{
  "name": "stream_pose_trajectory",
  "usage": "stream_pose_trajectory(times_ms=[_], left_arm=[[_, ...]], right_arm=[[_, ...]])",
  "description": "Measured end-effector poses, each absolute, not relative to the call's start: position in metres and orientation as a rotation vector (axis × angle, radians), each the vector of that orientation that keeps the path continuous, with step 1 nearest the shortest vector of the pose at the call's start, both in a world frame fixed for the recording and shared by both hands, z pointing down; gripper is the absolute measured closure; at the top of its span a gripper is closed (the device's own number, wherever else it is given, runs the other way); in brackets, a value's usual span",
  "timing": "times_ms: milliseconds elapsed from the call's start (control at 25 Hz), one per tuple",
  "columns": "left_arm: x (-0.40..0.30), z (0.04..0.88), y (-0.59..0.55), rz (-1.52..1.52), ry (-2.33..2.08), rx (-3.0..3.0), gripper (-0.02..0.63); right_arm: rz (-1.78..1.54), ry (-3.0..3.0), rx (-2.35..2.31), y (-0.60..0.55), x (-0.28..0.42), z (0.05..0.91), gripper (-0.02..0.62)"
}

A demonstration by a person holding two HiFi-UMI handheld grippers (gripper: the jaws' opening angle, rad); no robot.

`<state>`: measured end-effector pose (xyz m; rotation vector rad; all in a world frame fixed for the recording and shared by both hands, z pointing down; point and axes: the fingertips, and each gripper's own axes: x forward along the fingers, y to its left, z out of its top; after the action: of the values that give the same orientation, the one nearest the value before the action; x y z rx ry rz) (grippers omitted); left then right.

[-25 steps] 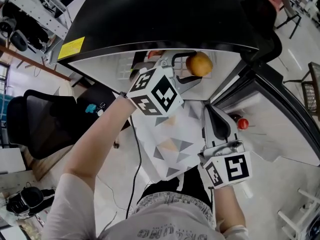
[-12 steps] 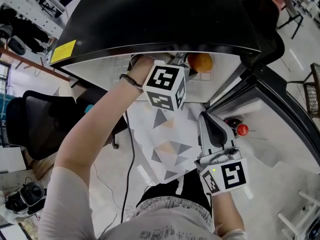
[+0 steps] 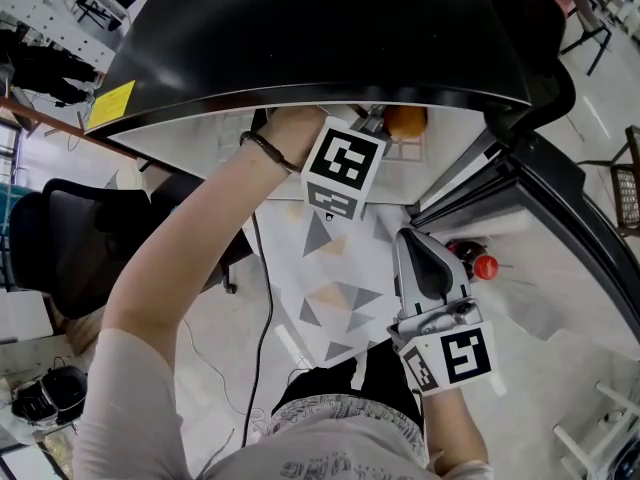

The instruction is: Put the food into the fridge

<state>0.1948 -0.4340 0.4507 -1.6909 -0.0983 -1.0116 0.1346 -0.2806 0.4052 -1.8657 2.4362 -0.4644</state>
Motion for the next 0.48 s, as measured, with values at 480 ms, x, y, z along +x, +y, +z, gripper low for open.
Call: stream_pose_trajectory(times_ms=[480], left_arm=[[0.2028,0.4615,-0.4280,-1.047,-0.135,-1.643,0.275]], right_arm=[[-0.473,2.437,-1.862,-0.2799,0.1412,0.4063,0.592]])
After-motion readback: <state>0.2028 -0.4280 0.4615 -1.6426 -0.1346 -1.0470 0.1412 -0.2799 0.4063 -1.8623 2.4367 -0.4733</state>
